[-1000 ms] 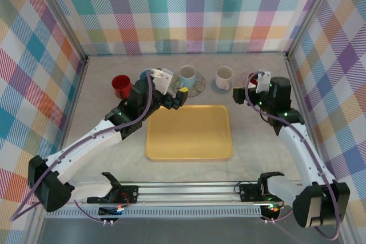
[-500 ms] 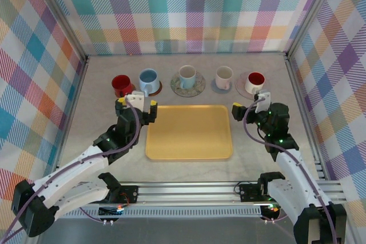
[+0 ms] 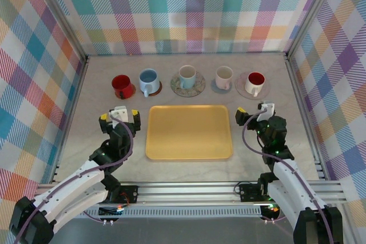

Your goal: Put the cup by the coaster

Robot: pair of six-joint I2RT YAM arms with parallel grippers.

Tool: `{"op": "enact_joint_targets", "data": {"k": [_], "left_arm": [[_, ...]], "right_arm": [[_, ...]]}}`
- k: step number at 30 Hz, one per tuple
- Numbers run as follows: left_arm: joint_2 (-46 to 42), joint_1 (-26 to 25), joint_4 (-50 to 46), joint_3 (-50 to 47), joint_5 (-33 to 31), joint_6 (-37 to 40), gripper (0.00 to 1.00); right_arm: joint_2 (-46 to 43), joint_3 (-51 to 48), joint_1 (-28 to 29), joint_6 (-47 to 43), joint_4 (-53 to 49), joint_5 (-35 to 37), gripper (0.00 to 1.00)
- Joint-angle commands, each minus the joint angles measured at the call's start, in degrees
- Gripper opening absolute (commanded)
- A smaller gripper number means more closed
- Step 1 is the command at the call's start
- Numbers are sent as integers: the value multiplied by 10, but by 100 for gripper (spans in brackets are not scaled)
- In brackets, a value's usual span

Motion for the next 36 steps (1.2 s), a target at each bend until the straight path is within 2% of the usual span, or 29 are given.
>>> {"op": "enact_joint_targets", "data": {"k": [1,11,28,36], "left_arm": [[8,26,47,-19,3,-31,100],[106,116,129,-28,78,-12,100],[265,184,319,-41,170,-8,100],[342,206,406,-33,207,16,100]], "right_arm": [[10,-18,1,-5,64,46,99],[109,-47,-6,-7,176,98,99],[300,-9,-33,-25,322,89,99],[359,15,-41,-55,352,51,99]]}}
